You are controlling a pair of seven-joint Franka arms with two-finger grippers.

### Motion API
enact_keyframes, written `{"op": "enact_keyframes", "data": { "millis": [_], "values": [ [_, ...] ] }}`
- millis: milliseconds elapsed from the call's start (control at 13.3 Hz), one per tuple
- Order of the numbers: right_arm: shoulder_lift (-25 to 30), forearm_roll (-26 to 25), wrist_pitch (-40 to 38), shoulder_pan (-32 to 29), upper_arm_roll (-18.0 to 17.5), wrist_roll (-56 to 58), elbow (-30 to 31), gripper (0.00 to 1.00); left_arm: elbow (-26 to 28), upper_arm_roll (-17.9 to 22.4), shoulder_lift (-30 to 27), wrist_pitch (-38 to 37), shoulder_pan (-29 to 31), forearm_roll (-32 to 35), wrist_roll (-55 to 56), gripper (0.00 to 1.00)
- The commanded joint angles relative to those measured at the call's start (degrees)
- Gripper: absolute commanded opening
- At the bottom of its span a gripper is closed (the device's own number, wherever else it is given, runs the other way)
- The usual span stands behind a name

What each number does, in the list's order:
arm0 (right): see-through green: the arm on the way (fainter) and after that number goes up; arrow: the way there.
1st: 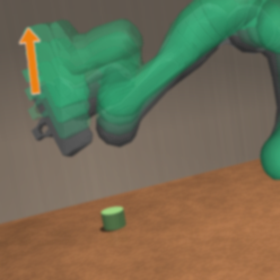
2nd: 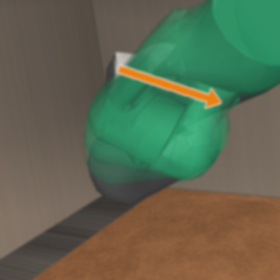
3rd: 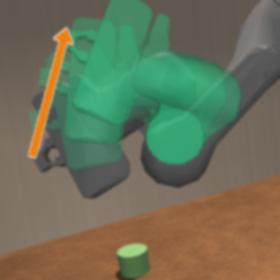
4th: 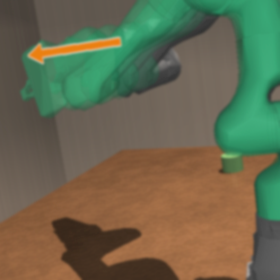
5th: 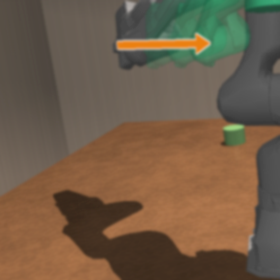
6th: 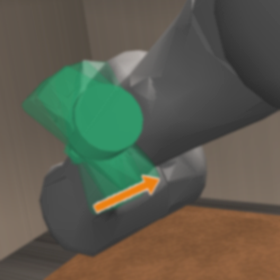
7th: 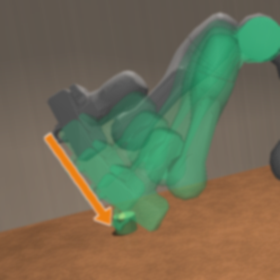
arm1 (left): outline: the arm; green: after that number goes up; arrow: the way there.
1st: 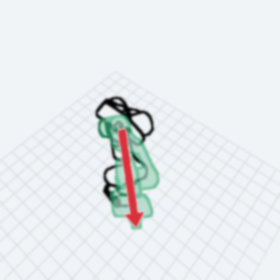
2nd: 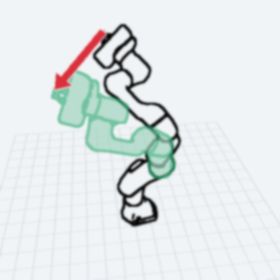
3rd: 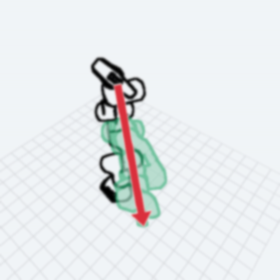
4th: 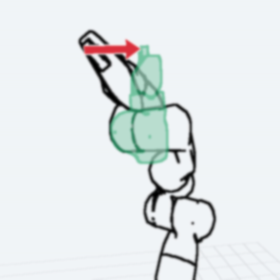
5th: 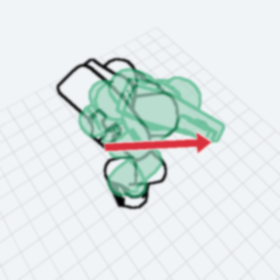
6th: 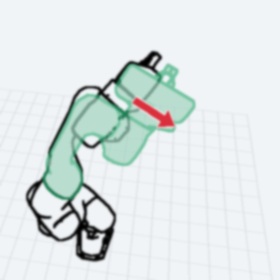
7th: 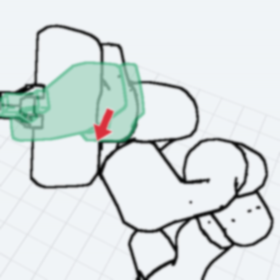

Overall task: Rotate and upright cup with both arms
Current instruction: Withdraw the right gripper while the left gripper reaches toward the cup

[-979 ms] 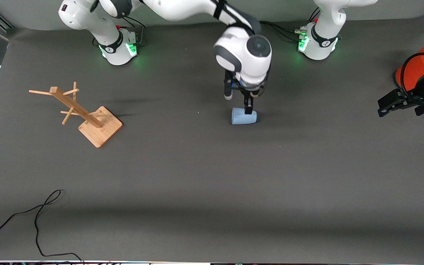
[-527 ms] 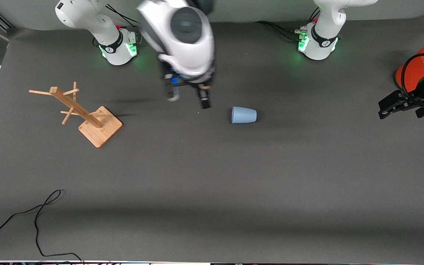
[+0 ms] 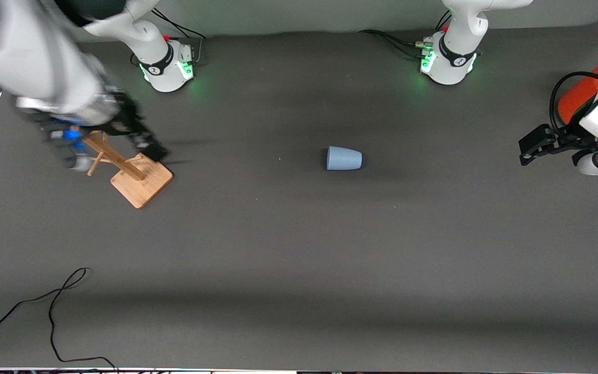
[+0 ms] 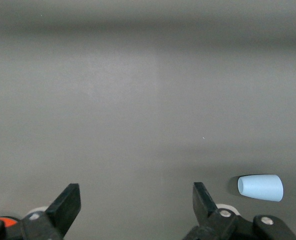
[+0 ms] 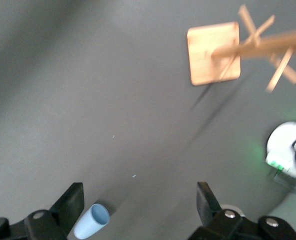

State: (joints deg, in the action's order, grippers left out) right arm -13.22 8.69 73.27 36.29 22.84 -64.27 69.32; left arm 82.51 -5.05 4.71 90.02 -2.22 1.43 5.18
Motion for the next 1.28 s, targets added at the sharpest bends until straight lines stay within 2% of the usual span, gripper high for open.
{"op": "enact_keyframes", "data": {
  "millis": [0,151,226,301,452,527,678,828,979,1130,1205],
  "values": [
    [10.4,-3.0,5.1,-5.8,-0.8,18.1,12.0,1.0,-0.9,-0.8,-0.5,-2.2,-0.5,1.7,-0.3,1.0],
    [11.7,-6.7,6.8,-10.9,-1.9,38.4,14.6,1.0,-0.9,-0.9,-0.1,-3.4,-0.5,1.8,-0.3,1.0],
    [11.9,-7.7,8.0,-13.9,-3.9,43.4,15.1,1.0,-0.8,-0.9,0.3,-3.7,-0.6,1.8,-0.4,1.0],
    [12.4,-7.8,9.7,-17.2,-5.7,45.9,16.4,1.0,-0.7,-0.9,0.1,-3.6,-0.6,1.8,-0.4,1.0],
    [14.9,-7.8,14.9,-20.1,-6.6,51.4,21.2,1.0,-0.9,-1.0,0.0,-5.5,-0.6,1.0,0.9,1.0],
    [15.8,-7.8,17.3,-20.7,-6.6,54.0,23.3,1.0,-1.1,-1.9,0.1,-6.2,-0.7,0.9,1.0,1.0],
    [15.3,-7.8,18.3,-22.7,-6.6,57.1,23.5,1.0,-1.1,-5.4,0.4,-5.9,-1.6,1.6,3.7,1.0],
    [15.0,-7.8,19.3,-25.1,-7.3,61.1,23.3,1.0,-1.4,-9.3,2.0,-5.7,-5.1,3.0,15.2,1.0],
    [15.0,-7.8,19.4,-28.8,-10.7,61.6,23.2,1.0,-2.1,-12.2,4.2,-5.7,-10.8,6.1,23.0,1.0],
    [15.1,-7.9,19.4,-32.4,-14.4,61.6,23.0,1.0,-3.4,-12.7,8.1,-5.8,-18.7,9.8,31.4,1.0],
    [15.1,-7.9,19.3,-32.4,-14.6,61.6,22.8,1.0,-3.7,-12.7,9.8,-6.4,-23.0,12.7,35.4,1.0]
  ]
}}
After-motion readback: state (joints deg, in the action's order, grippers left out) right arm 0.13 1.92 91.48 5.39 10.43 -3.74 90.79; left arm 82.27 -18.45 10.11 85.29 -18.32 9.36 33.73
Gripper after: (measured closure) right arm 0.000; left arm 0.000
